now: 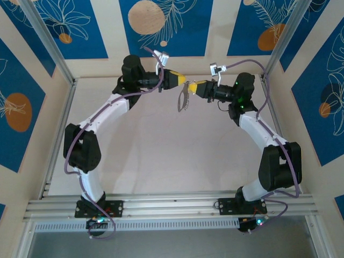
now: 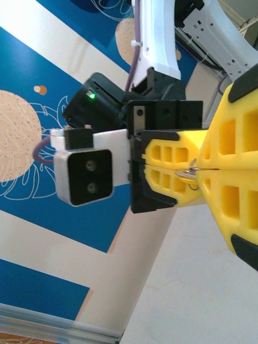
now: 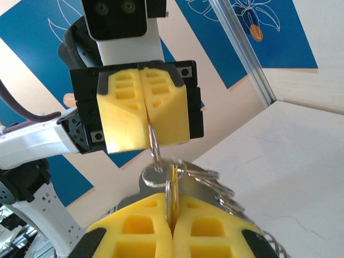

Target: Put the keys on the keyring

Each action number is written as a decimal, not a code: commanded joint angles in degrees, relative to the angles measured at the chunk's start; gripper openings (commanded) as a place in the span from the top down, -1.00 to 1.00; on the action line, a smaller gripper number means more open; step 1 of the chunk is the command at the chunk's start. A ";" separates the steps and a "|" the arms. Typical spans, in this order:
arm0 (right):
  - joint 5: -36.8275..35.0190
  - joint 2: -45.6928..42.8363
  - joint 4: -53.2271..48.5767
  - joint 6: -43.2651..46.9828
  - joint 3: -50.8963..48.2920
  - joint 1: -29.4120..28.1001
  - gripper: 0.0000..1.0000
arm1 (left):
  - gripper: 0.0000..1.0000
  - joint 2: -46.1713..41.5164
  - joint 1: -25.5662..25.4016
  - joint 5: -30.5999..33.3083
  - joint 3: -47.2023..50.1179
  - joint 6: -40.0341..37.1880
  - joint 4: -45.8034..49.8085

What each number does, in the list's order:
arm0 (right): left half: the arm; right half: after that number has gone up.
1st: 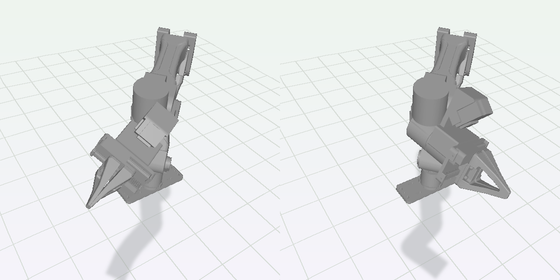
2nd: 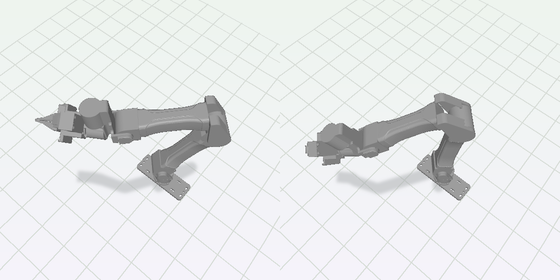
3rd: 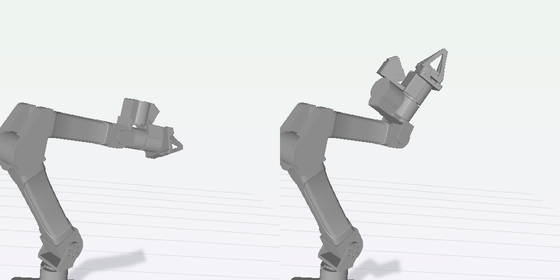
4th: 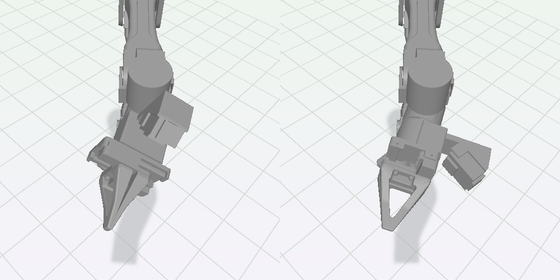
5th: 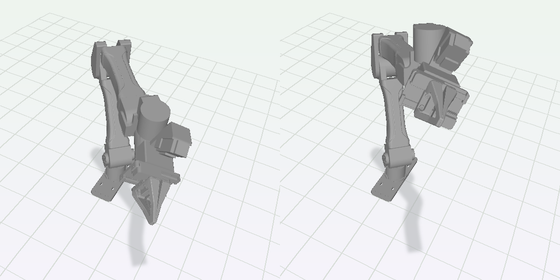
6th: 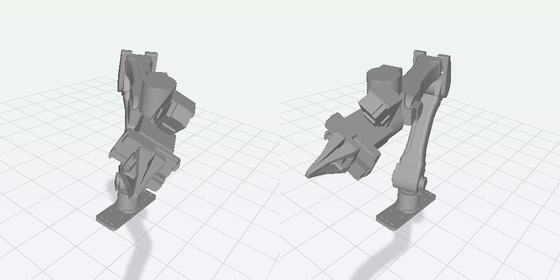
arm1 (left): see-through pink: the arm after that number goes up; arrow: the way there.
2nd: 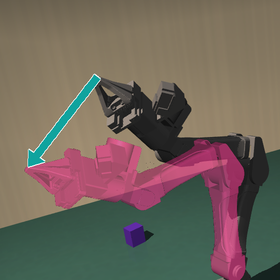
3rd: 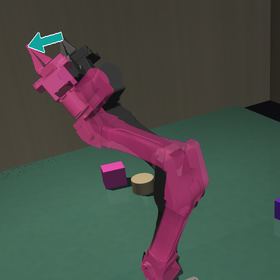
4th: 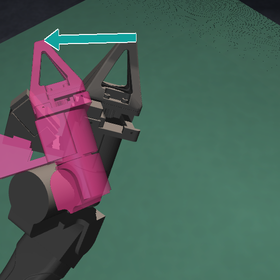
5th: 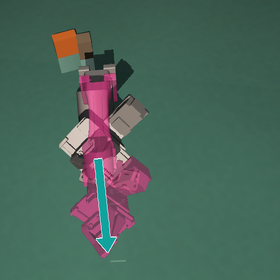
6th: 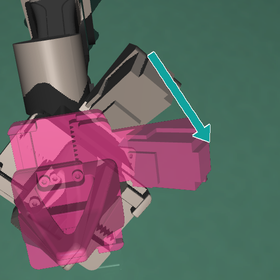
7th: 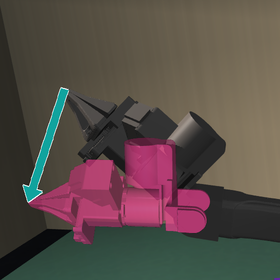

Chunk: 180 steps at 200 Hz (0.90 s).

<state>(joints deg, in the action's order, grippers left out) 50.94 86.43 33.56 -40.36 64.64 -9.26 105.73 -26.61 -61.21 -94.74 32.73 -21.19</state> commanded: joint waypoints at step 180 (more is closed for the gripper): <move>-0.29 -2.72 -21.80 12.74 4.28 0.21 1.00 | 1.00 -3.64 -2.82 2.33 -3.22 -13.22 13.11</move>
<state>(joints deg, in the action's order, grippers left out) 51.20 85.69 12.38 -28.75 70.72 -8.75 103.88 -28.38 -58.15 -96.18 20.40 -7.53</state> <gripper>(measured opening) 0.060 0.047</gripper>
